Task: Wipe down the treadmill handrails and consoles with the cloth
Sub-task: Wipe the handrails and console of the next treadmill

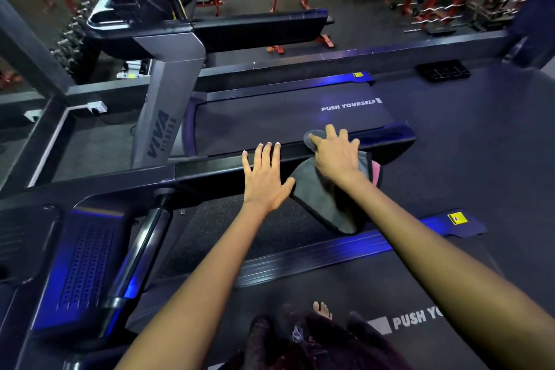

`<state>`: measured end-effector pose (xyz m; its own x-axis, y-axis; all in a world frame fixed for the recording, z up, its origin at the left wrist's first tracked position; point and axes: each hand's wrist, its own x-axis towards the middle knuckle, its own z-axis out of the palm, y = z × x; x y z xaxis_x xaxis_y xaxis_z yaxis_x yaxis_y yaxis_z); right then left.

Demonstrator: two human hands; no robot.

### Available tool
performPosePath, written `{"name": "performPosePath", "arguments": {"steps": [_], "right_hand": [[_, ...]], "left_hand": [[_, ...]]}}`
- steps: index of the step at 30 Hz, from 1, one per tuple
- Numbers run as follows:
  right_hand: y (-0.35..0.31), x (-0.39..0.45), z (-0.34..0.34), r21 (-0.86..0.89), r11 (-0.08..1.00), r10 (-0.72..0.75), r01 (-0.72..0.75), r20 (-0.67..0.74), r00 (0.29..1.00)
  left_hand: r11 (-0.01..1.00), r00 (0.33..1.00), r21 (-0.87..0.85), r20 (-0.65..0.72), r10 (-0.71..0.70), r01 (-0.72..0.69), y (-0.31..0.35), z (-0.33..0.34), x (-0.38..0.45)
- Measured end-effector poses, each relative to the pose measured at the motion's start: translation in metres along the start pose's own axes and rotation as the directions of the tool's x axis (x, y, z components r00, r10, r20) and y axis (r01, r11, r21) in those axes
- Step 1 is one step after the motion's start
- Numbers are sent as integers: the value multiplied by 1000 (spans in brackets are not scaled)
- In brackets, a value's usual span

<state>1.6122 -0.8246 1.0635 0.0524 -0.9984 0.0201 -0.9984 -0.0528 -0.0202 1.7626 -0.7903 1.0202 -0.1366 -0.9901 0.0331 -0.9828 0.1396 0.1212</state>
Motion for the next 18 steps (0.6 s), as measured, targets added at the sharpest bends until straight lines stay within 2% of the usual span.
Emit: {"name": "performPosePath", "arguments": {"steps": [3,5,9,11,14,18], "right_hand": [[16,-9,0,-64,987,-150,150,-6,989],[33,-11,-4,-94,980,-178,177,-3,984],[39,13,-17,-110,994,0,7,63,998],[23,26,-23,-134,991,32,-17,113,993],[5,30,-19,-158,981,-102,116,92,990],[33,9,-13,-150,953,-263,264,23,964]], "left_hand": [[1000,1000,4,-3,1,-1,0,0,0],[1000,1000,0,-9,1,-1,0,0,0],[1000,1000,-7,-12,0,0,0,0,1],[1000,1000,-3,-13,-1,1,0,1,1],[1000,1000,12,-14,2,-2,0,2,1],[1000,1000,25,-4,1,-1,0,2,2]]}}
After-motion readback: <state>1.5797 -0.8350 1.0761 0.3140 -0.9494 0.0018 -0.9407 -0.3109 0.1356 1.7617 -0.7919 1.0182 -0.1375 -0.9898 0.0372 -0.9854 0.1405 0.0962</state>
